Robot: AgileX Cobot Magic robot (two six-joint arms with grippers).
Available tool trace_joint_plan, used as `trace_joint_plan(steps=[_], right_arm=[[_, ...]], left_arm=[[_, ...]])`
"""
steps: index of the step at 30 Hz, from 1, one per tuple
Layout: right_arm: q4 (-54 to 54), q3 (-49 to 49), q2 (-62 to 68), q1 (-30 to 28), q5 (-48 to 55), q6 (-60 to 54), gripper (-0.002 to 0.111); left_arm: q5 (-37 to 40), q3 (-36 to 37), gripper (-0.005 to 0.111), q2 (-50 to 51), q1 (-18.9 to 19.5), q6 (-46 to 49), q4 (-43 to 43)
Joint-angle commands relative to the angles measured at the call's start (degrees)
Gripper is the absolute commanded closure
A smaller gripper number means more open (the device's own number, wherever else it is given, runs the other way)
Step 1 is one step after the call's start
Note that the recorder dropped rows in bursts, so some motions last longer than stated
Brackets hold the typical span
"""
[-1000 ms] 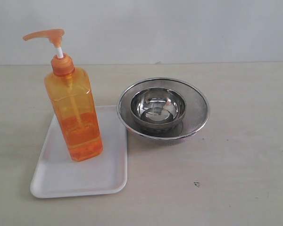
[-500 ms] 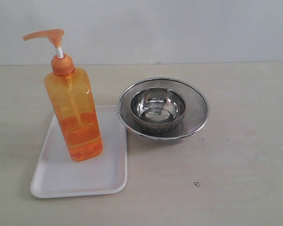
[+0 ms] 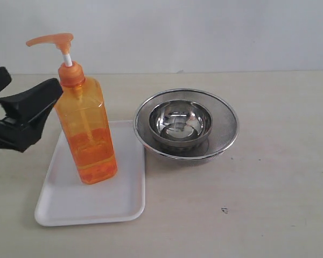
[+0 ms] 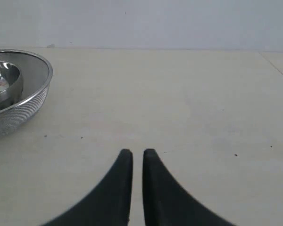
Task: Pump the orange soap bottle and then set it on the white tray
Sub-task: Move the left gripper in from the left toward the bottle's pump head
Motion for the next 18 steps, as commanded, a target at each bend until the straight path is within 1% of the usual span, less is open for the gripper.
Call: trace_joint_plan(steps=[1,4,8,15,18], right_arm=[[-0.3,0.0,-0.3,-0.2,-0.2,-0.2,0.103],[-0.3,0.0,-0.3,-0.2,-0.2,-0.2,0.103],[-0.3,0.0,-0.3,-0.2,-0.2,-0.2,0.103],[-0.3,0.0,-0.3,-0.2,-0.2,-0.2,0.103],[-0.3,0.0,-0.3,-0.2,-0.2,-0.2,0.103]], left_arm=[[-6.1,-3.8,0.022,9.5,0.1,-0.1,1.9],[-7.5,-6.3,0.022,14.8,0.1,0.4,1.9],[-11.3,-8.8,0.022,19.7,0.1,0.3,3.9],[-11.5,-11.6,0.022,23.6,0.1,0.3,3.6],[-11.5,-11.7,0.028,23.8,0.1,0.7,3.0]])
